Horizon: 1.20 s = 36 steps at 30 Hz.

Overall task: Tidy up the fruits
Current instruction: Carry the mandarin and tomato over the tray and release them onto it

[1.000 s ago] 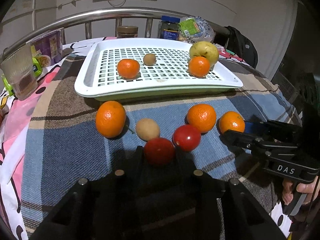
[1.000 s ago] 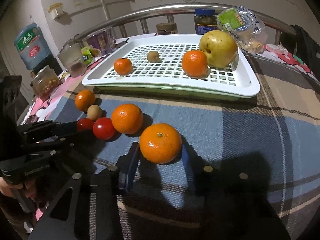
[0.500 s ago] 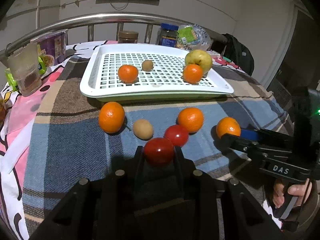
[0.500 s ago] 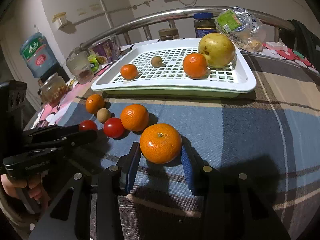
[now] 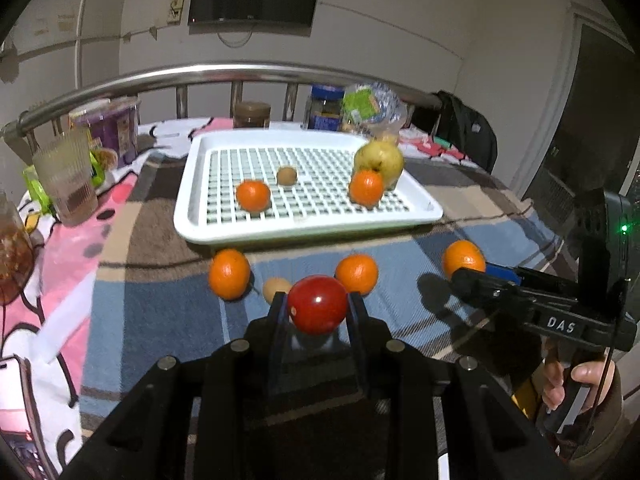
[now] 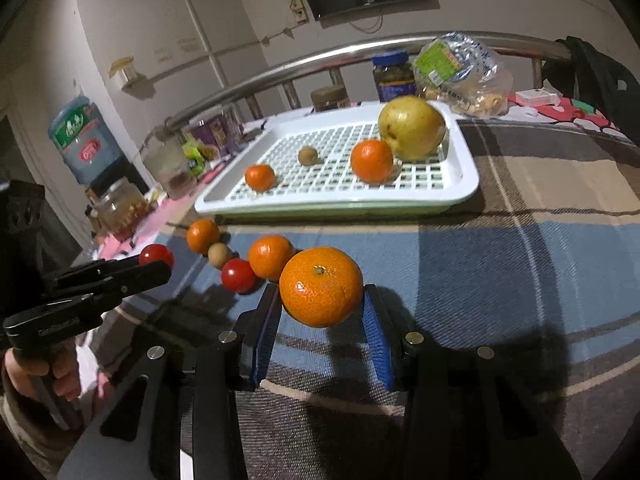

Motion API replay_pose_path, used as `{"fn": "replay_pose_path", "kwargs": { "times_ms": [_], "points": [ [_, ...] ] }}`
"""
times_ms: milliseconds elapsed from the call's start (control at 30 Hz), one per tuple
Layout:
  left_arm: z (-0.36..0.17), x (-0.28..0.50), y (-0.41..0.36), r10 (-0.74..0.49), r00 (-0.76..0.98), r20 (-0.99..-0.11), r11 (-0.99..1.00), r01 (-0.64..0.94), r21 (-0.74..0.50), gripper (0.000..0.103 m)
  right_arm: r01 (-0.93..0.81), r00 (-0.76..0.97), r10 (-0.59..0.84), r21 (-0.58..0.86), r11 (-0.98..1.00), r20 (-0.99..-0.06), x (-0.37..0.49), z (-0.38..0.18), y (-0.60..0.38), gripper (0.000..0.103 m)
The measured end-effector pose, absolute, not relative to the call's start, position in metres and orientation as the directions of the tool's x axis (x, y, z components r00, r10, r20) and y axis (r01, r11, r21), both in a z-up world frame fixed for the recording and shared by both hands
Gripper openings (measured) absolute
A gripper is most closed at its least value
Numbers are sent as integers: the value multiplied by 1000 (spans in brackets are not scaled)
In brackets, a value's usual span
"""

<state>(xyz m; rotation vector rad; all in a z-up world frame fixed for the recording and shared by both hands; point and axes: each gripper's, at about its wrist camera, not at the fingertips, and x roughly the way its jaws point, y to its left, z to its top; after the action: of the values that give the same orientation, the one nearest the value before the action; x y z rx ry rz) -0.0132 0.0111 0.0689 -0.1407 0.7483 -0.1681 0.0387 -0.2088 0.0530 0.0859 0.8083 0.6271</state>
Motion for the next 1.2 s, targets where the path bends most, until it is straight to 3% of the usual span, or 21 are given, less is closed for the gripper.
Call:
{"fn": "replay_pose_path", "kwargs": {
  "times_ms": [367,733,1000,1200],
  "points": [
    [122,8,10,-200,807,-556,978,126,-169,31,-504,629,571,283,816,-528,51,128,-234,39],
    [165,50,12,-210,849,-485,974,140,-176,31,-516,668,571,255,818,-477,89,181,-229,39],
    [174,93,21,-177,842,-510,982,118,-146,31,-525,663,563,230,820,-494,128,198,-205,40],
    [150,136,35,-132,788,-602,990,72,-123,32,-520,627,528,197,831,-573,166,181,-175,40]
  ]
}}
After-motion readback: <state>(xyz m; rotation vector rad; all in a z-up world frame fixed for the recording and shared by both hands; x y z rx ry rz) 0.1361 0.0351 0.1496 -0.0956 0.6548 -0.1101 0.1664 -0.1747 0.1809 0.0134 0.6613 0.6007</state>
